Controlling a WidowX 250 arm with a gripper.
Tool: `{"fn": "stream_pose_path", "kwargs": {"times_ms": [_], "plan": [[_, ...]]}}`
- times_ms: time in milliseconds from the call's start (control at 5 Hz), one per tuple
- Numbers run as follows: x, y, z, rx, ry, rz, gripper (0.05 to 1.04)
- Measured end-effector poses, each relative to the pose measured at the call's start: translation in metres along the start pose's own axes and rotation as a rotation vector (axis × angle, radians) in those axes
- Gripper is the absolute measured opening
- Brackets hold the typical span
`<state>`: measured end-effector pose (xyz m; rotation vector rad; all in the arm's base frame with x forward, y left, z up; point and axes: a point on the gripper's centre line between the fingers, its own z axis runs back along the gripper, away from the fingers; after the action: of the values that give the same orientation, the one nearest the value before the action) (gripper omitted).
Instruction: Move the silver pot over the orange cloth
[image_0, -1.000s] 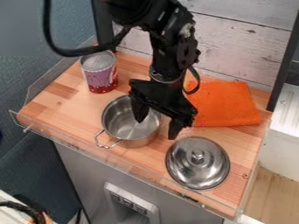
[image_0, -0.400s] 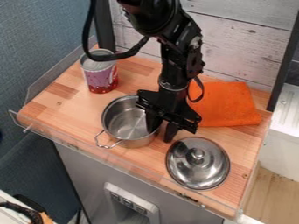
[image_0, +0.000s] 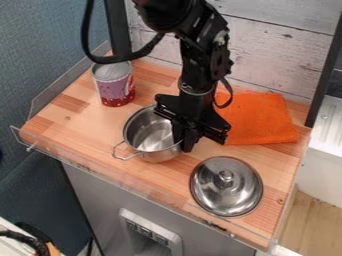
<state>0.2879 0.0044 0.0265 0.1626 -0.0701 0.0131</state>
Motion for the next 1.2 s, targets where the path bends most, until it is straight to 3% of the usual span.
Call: {"fn": "stream_pose_path", "kwargs": {"times_ms": [200,400,800,1200], "plan": [[-0.001,0.009,0.028,0.065,-0.043,0.048,0.076],[0.017,-0.016,0.047,0.034,-0.112,-0.014,0.076],[0.059,-0.075,0.044,0.004,-0.14,-0.189,0.073],[0.077,-0.099,0.013,-0.006,-0.077,-0.261,0.073]]}}
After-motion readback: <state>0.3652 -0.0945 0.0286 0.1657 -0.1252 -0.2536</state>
